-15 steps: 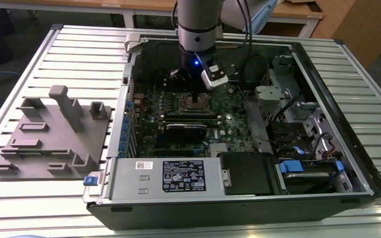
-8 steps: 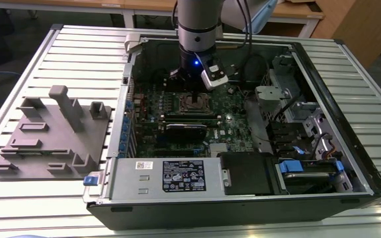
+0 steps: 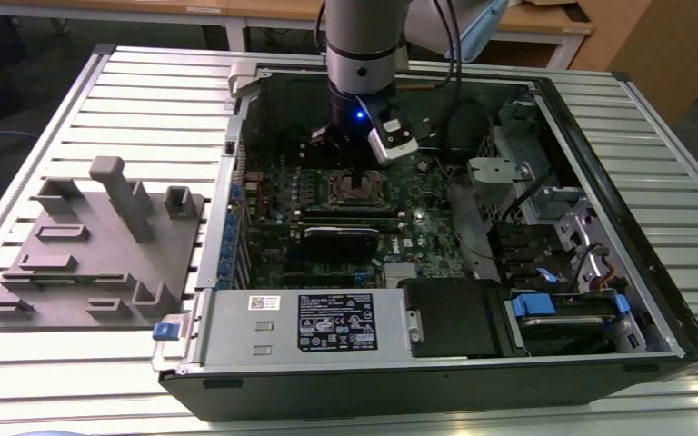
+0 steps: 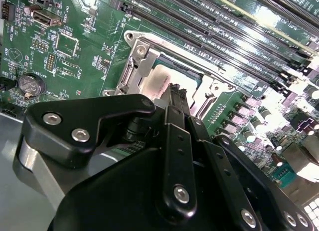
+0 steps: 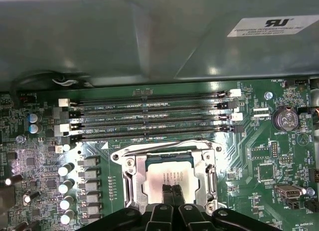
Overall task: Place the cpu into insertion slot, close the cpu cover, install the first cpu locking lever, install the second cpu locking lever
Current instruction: 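Install the first cpu locking lever, then install the second cpu locking lever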
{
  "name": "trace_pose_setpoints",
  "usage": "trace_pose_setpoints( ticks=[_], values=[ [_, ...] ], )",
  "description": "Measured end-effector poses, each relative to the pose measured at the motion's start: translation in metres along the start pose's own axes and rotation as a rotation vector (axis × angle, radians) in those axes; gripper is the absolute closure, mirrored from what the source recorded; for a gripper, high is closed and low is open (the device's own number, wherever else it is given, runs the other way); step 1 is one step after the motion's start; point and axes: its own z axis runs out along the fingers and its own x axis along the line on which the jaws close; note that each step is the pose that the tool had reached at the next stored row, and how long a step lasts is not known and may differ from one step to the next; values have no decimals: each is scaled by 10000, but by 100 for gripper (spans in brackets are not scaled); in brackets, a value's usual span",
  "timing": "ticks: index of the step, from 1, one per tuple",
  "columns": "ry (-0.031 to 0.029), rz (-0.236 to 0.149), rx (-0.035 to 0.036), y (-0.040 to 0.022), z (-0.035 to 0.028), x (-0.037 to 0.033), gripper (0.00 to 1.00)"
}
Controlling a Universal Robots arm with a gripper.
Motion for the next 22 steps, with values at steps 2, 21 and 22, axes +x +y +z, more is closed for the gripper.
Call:
trace_pose_setpoints(
  ticks=[2,21,22],
  values=[
    [2,-41,-1,0,-1,-1,90],
    [5,-278,-17,1,-34,-3,90],
    [5,-278,-18,1,-34,-4,90]
  ],
)
